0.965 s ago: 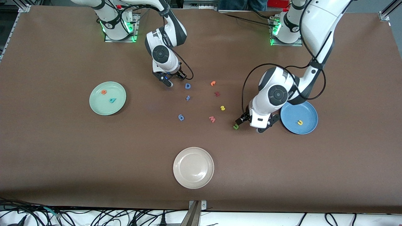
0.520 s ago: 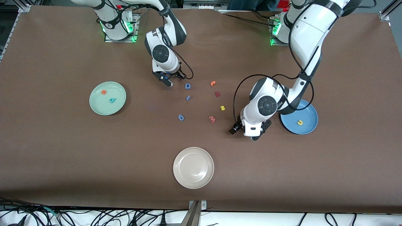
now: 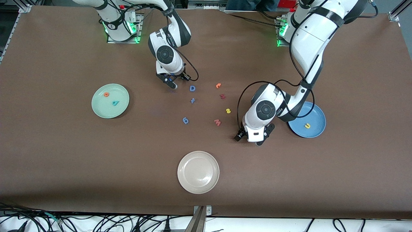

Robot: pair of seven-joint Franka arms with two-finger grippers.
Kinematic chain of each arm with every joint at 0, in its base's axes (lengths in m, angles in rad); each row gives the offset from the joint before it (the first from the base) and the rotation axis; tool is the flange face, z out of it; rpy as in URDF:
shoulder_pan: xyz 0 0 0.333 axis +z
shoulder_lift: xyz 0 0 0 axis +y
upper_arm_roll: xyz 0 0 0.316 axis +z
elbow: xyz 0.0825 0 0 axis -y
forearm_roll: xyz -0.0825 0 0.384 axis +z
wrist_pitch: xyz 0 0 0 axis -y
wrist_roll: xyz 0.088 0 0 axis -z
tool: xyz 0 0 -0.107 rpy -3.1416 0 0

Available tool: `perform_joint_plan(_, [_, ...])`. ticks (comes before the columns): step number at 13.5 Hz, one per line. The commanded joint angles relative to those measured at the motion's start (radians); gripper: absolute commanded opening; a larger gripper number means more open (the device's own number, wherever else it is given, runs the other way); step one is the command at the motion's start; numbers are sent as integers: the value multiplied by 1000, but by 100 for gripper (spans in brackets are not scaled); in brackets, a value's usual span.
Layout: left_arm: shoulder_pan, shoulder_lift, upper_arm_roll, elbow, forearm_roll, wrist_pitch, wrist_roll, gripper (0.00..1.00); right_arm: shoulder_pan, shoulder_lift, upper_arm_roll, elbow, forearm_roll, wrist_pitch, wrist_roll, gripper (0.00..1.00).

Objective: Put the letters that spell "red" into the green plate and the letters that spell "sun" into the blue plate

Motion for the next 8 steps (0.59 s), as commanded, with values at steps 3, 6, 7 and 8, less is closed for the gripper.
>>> perform_joint_plan(3, [-24, 16, 12, 24, 31, 13, -50, 92, 8, -12, -5, -38, -24, 15, 13, 20])
perform_joint_plan(6, [-27, 18, 12, 16, 68, 36, -85, 73, 8, -19, -17, -33, -25, 16, 13, 21])
perform_joint_plan(7, [-27, 19, 10, 4, 69, 48, -88, 63, 8, -29, -27, -30, -23, 16, 13, 21])
perform_joint_plan(8, [-27, 19, 10, 4, 69, 50, -90, 51, 8, -45, -33, -30, -23, 16, 15, 22])
